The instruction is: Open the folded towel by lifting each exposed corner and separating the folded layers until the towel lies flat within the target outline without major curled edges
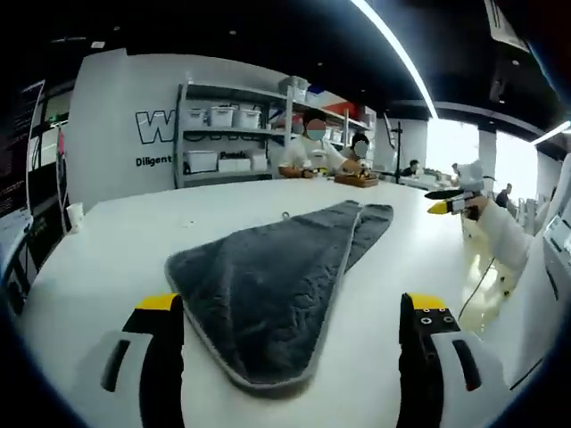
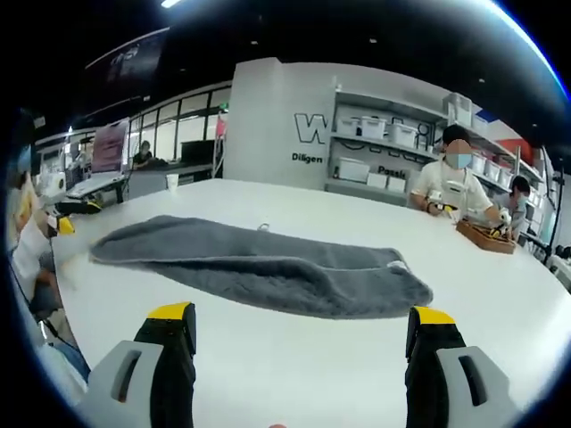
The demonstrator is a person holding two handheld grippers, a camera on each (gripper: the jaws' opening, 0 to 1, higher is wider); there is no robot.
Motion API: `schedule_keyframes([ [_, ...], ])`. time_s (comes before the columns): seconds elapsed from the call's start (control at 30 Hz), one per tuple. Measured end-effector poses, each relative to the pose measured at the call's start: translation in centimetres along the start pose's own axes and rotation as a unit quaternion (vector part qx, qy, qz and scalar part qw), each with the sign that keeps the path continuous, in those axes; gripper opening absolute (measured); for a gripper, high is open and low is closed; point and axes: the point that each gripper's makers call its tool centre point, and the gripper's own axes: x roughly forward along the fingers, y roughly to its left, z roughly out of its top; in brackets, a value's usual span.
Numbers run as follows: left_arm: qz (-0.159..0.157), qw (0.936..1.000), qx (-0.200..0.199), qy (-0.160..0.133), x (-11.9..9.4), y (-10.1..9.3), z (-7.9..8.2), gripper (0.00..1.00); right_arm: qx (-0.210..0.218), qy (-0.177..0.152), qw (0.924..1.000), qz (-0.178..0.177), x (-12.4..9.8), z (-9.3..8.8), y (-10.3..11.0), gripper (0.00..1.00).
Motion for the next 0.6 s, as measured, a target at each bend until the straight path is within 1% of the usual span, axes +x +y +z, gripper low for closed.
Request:
schedule_keyframes([
  [0.07,0.007,1.0,-0.003,-0.002,0.0,0.1,0.0,1.0,-0.01,0.0,0.9999,-0.002,0.2,0.2,-0.9,0.99],
  [0.1,0.012,0.9999,-0.004,-0.002,0.0,0.2,-0.1,1.0,-0.021,-0.002,0.9998,-0.002,0.4,0.5,-1.9,0.98],
  [0.13,0.014,0.9999,-0.005,-0.002,0.0,0.2,-0.1,1.0,-0.027,-0.002,0.9996,0.0,0.6,0.6,-2.2,0.97],
  [0.23,0.012,0.9999,-0.005,0.0,0.0,-0.1,-0.2,1.0,-0.043,0.008,0.9988,0.019,1.6,0.8,-3.9,0.91],
  [0.4,0.014,0.9999,0.002,0.007,0.1,-0.4,-0.3,1.0,-0.061,0.019,0.9974,0.034,3.9,1.2,-6.7,0.92],
  [0.43,0.011,0.9999,0.0,0.006,0.1,-0.6,-0.2,1.0,-0.076,0.029,0.9961,0.032,4.6,1.1,-7.6,0.92],
  [0.47,0.012,0.9999,-0.002,0.005,0.1,-0.6,-0.2,1.0,-0.077,0.034,0.9959,0.033,5.4,1.1,-8.3,0.91],
  [0.5,0.013,0.9999,-0.002,0.004,0.1,-0.6,-0.1,1.0,-0.077,0.036,0.9958,0.033,5.6,1.0,-8.5,0.91],
  [0.6,0.023,0.9997,0.005,0.008,0.0,-0.5,0.0,1.0,-0.065,0.046,0.9958,0.044,7.7,0.9,-10.2,0.9],
])
